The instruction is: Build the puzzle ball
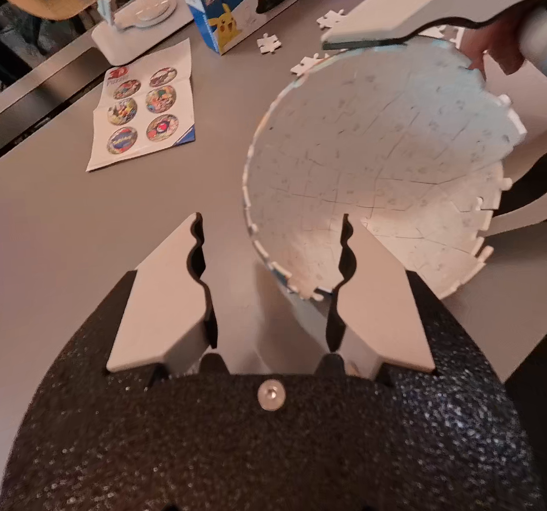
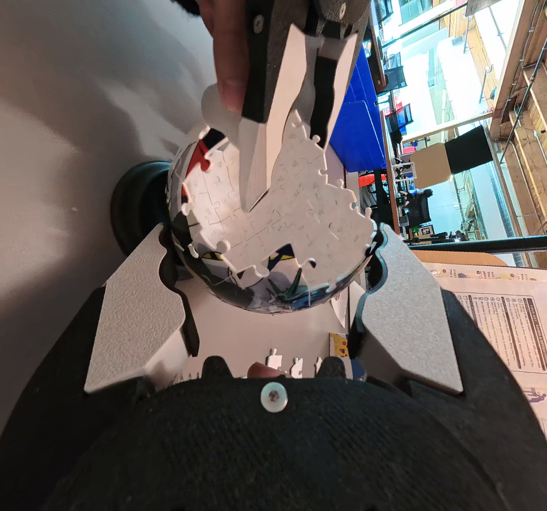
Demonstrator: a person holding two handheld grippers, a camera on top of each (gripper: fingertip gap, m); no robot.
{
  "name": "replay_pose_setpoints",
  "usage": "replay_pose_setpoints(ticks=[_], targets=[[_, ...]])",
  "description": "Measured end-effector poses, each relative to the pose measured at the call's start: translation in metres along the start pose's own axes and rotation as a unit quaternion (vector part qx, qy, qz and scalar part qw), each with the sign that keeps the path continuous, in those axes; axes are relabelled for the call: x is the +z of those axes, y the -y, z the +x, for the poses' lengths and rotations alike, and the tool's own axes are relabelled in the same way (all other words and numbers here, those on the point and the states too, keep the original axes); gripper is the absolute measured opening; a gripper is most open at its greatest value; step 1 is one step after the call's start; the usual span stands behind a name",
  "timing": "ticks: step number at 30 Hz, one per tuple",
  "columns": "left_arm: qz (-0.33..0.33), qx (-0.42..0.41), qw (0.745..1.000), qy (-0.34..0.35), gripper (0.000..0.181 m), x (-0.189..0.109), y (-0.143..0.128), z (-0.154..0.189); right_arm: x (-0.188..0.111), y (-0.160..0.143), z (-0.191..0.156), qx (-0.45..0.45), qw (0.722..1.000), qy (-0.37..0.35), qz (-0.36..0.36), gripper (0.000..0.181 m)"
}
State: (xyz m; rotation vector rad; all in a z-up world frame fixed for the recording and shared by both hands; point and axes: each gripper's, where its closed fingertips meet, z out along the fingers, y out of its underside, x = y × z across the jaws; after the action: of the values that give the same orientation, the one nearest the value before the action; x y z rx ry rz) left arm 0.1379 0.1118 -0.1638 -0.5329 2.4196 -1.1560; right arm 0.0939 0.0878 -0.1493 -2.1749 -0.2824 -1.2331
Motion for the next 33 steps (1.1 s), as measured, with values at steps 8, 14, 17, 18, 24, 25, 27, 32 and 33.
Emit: replay_pose_setpoints(ticks=[8,14,17,18,24,25,27,32,33], targets=[[-0.025,-0.163,0.985,-0.047,0.097,-0.033,-0.025,0.005,-0.001,0.001,-0.004,-0.015,1.000,0.000,-0.008,0.131],[-0.061,-0.174,0.982,-0.042,0.092,-0.023,-0.060,0.008,-0.002,0.002,-0.006,-0.004,1.000,0.003,0.001,0.132],[-0.068,-0.176,0.981,-0.040,0.093,-0.015,-0.067,0.007,-0.001,0.001,-0.009,-0.001,1.000,0.015,0.000,0.135],[-0.073,-0.175,0.981,-0.040,0.094,-0.013,-0.069,0.006,-0.001,0.000,-0.009,0.001,1.000,0.016,0.001,0.136],[-0.081,-0.148,0.985,-0.042,0.095,-0.004,-0.069,0.004,-0.018,-0.002,0.001,0.088,0.995,0.024,0.050,0.140],[-0.083,-0.139,0.986,-0.041,0.095,-0.002,-0.068,0.004,-0.020,-0.001,0.001,0.113,0.991,0.037,0.063,0.140],[-0.090,-0.117,0.988,-0.038,0.095,0.003,-0.064,0.003,-0.019,-0.003,-0.011,0.169,0.978,0.095,0.080,0.143],[-0.107,-0.067,0.992,-0.021,0.096,0.014,-0.056,0.000,-0.007,-0.012,-0.018,0.266,0.942,0.168,0.112,0.135],[-0.108,-0.055,0.993,-0.014,0.095,0.016,-0.053,-0.001,-0.005,-0.009,-0.019,0.281,0.933,0.188,0.124,0.129]])
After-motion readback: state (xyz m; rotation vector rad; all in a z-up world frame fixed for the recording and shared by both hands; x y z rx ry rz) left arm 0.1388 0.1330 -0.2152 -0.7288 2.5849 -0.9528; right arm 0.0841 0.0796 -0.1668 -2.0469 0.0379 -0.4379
